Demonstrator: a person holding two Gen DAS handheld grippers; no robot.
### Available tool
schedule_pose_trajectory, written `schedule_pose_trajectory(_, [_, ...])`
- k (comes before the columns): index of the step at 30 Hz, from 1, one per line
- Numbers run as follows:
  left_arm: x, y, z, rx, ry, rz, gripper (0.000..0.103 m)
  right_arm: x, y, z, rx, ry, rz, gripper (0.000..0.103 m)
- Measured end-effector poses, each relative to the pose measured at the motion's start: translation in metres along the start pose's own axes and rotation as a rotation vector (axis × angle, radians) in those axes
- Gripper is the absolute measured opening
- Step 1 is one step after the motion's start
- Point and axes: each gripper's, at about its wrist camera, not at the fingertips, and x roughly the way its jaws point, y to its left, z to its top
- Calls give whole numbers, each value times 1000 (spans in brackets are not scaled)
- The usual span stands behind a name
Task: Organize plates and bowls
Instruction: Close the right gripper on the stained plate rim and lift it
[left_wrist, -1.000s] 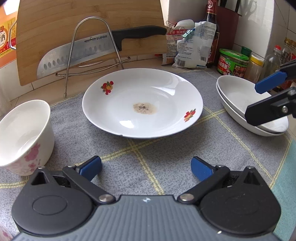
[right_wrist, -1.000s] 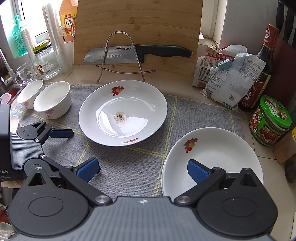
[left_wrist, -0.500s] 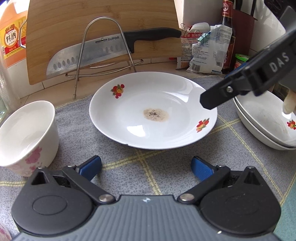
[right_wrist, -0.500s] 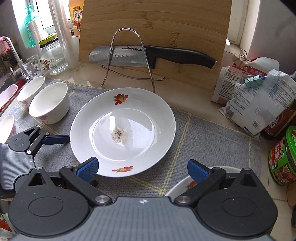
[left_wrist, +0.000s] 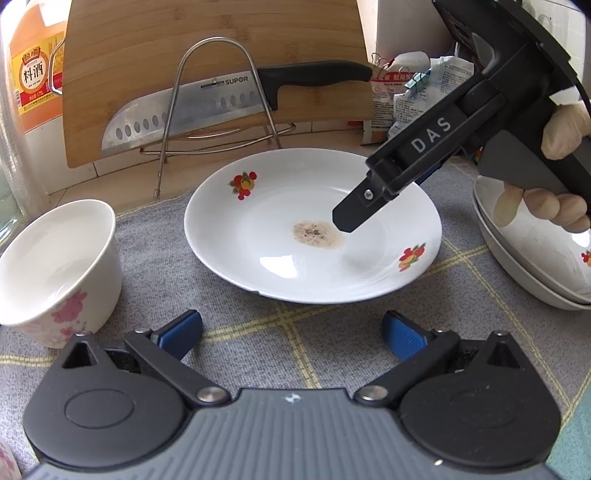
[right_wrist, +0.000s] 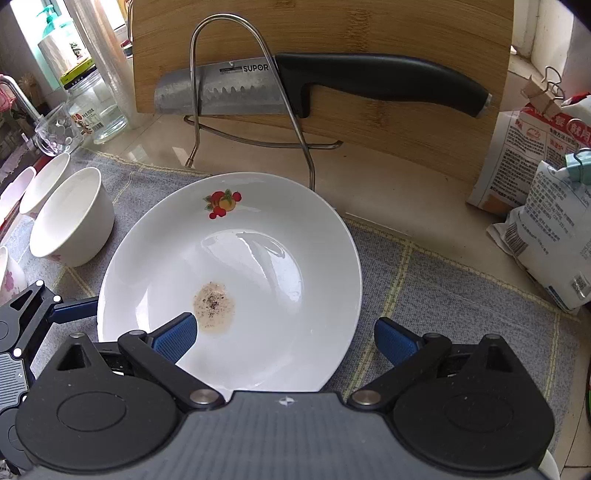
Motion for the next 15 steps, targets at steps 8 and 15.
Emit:
schedule_pose_trajectory(8, [4,4,5,7,-9,-10,103,12,1,6,-32,14,29,103])
schedule_pose_trajectory(15, [8,5,7,32,-31,-38,103,17,-4,17,-42,8,57,103])
